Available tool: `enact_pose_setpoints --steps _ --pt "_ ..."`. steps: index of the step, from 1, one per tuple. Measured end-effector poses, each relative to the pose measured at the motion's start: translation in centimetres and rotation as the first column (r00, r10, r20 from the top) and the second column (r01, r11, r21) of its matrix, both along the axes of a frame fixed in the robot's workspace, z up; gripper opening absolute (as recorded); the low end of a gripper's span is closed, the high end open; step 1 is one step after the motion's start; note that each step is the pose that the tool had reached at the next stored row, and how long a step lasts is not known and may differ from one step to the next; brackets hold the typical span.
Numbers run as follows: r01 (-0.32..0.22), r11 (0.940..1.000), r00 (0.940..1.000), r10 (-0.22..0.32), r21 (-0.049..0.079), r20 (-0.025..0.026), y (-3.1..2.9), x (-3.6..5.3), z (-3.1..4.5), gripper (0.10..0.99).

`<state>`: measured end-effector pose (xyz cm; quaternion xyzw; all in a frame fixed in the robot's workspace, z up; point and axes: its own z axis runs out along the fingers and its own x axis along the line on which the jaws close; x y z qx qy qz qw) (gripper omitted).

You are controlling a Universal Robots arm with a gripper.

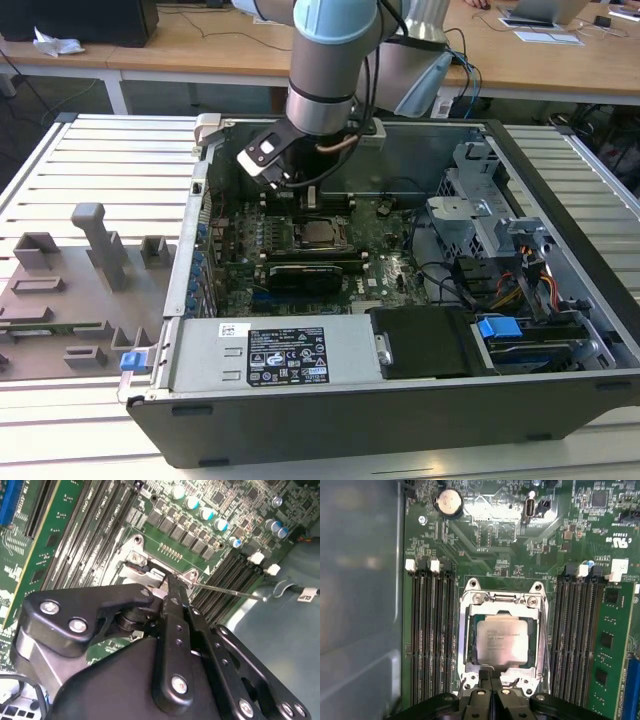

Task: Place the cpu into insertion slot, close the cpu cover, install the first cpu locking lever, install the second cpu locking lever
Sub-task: 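Close the cpu cover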

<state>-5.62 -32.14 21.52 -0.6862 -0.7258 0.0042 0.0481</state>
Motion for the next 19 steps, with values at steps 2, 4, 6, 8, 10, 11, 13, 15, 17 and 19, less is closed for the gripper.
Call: enact_pose_setpoints --steps 2,4,6,8,10,11,13,15,17,19 --pt "0.000 1.0000 1.0000 0.000 0.002 0.0000 -0.04 -0.05 -0.39 0.106" --pt "0.000 1.0000 1.0000 0.000 0.004 0.0000 -0.05 -0.11 -0.72 0.106" --pt "0.000 0.9999 1.0000 0.000 0.013 0.0000 -0.08 -0.19 -0.97 0.106" --pt "-0.001 0.9999 1.0000 0.001 0.016 -0.0001 -0.10 -0.21 -1.00 0.106" --pt "-0.003 0.9998 1.0000 0.003 0.018 0.0000 -0.13 -0.18 -1.01 0.106" --pt "-0.003 0.9998 1.0000 0.003 0.019 0.0001 -0.13 -0.11 -1.01 0.106" --pt "-0.003 0.9998 1.0000 0.003 0.020 -0.0005 -0.15 0.39 -1.00 0.106" --pt "-0.003 0.9998 1.0000 0.003 0.022 -0.0026 -0.15 1.13 -1.00 0.106" --pt "-0.003 0.9997 1.0000 0.003 0.023 -0.0047 -0.15 1.93 -1.00 0.106" --pt "-0.003 0.9997 1.0000 0.003 0.023 -0.0048 -0.14 2.29 -0.79 0.106"
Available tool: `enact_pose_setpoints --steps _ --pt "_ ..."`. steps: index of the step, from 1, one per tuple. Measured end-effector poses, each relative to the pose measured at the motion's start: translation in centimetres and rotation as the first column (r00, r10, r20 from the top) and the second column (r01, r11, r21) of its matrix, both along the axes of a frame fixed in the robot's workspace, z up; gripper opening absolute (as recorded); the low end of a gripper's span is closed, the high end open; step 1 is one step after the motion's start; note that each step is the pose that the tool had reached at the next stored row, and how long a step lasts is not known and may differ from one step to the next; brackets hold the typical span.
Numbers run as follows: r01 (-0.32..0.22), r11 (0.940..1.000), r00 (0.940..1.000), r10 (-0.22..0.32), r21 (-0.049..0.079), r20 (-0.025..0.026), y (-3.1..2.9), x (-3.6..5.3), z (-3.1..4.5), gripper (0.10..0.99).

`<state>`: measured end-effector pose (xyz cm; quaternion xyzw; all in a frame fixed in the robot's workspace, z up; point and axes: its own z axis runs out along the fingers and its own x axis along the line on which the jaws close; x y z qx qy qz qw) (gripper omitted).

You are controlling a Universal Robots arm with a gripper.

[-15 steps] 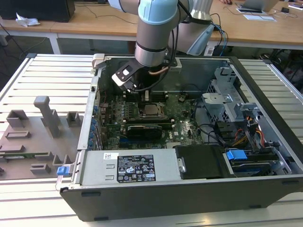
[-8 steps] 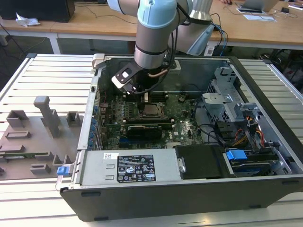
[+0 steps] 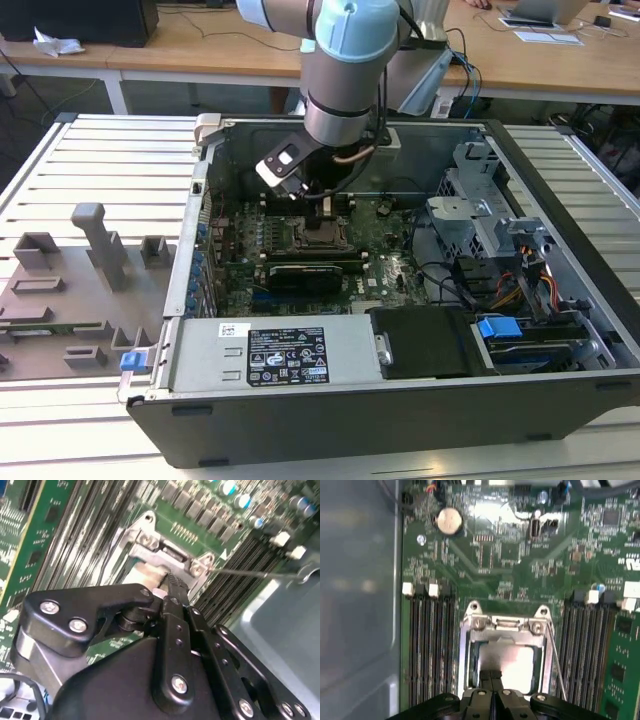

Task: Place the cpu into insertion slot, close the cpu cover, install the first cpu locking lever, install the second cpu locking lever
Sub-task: 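Close the cpu cover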

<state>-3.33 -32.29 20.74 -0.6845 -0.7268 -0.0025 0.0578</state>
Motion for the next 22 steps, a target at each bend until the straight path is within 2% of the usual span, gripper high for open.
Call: enact_pose_setpoints --steps 4,8,10,11,12,14,16,17,22 --pt "0.000 1.0000 1.0000 0.000 0.000 -0.0001 -0.03 0.18 1.28 0.106" --pt "0.000 1.0000 0.9999 0.000 0.000 -0.0104 -0.84 0.69 1.33 0.106" --pt "0.000 1.0000 0.9999 0.000 0.000 -0.0109 -1.05 0.73 1.47 0.106" --pt "0.000 1.0000 0.9999 0.000 0.000 -0.0108 -1.06 0.73 1.78 0.106" --pt "0.000 1.0000 0.9999 0.000 0.000 -0.0107 -1.06 0.73 2.58 0.106" --pt "0.000 1.0000 0.9999 0.000 0.000 -0.0108 -1.06 0.73 3.49 0.106" --pt "0.000 1.0000 0.9999 0.000 0.000 -0.0108 -1.06 0.73 5.21 0.106" --pt "0.000 1.0000 0.9999 0.000 0.000 -0.0107 -1.06 0.73 5.71 0.106" --pt "0.000 1.0000 0.9999 0.000 0.000 -0.0107 -1.06 0.73 7.08 0.106"
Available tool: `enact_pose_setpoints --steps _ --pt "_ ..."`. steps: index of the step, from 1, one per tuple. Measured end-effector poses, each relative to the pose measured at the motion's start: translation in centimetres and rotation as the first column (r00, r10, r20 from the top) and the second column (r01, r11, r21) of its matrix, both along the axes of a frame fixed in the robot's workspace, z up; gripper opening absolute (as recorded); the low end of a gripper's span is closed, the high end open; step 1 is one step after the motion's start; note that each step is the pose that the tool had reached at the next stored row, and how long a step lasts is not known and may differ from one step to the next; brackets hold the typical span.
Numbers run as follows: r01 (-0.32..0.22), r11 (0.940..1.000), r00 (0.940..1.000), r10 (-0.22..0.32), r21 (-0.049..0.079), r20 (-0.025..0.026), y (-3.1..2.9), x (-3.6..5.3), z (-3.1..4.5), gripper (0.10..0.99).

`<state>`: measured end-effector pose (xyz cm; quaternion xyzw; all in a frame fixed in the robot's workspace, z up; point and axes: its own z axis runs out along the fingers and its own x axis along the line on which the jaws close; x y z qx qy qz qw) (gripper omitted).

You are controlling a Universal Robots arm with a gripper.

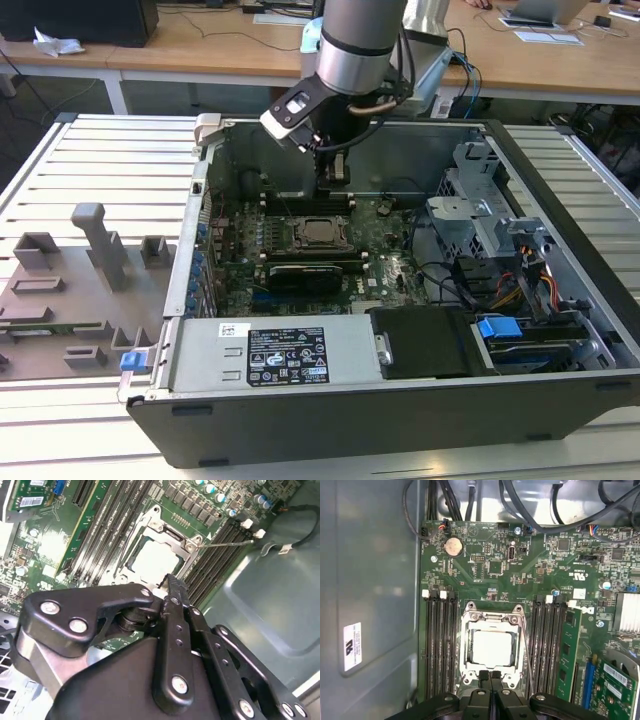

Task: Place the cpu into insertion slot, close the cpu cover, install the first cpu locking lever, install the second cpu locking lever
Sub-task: 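Close the cpu cover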

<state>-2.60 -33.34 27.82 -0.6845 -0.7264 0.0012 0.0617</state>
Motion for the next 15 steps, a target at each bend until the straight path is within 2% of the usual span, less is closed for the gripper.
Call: enact_pose_setpoints --steps 5,7,15 --pt "0.000 1.0000 1.0000 0.000 0.000 0.0000 0.00 0.00 0.82 0.106" --pt "0.000 1.0000 1.0000 0.000 0.000 0.0000 0.00 0.00 1.85 0.106" --pt "0.000 1.0000 1.0000 0.000 0.000 0.0000 0.00 0.00 3.68 0.106"
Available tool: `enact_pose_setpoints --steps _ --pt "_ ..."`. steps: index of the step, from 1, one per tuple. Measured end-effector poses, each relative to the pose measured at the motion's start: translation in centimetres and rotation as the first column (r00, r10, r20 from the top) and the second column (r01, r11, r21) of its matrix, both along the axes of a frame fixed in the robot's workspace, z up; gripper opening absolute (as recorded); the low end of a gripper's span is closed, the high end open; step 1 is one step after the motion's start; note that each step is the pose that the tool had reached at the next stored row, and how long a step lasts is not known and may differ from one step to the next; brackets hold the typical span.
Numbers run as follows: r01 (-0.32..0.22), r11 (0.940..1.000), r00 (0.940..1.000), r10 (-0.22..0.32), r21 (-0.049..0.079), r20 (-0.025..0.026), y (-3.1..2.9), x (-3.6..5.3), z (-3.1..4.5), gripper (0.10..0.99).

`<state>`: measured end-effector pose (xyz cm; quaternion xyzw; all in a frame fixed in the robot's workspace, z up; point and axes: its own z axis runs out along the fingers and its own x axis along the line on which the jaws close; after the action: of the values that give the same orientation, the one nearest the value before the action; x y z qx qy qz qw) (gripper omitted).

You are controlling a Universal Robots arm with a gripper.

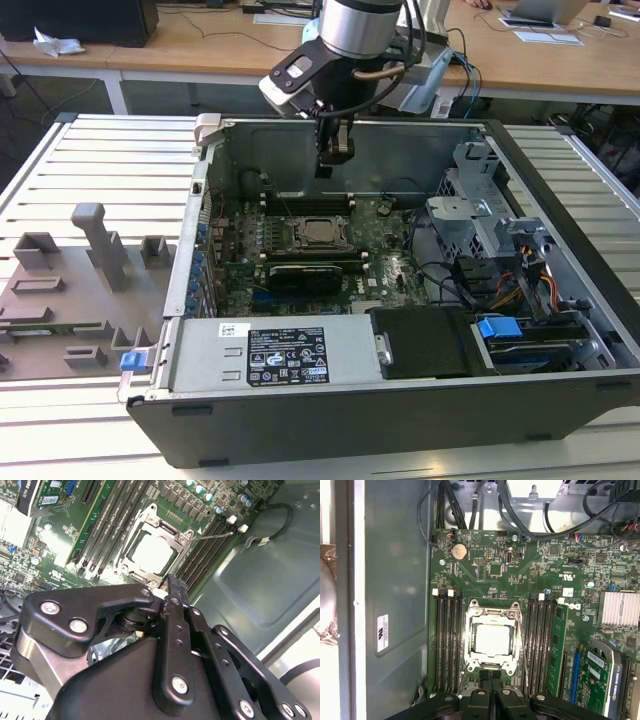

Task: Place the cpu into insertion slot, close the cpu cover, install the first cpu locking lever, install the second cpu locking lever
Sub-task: 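Close the cpu cover, then install the first cpu locking lever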

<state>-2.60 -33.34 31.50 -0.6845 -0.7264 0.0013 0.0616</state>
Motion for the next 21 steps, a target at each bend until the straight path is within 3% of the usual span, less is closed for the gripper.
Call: enact_pose_setpoints --steps 7,21 --pt "0.000 1.0000 1.0000 0.000 0.000 0.0000 0.00 0.00 1.05 0.106" --pt "0.000 1.0000 1.0000 0.000 0.000 0.0000 0.00 0.00 1.14 0.106"
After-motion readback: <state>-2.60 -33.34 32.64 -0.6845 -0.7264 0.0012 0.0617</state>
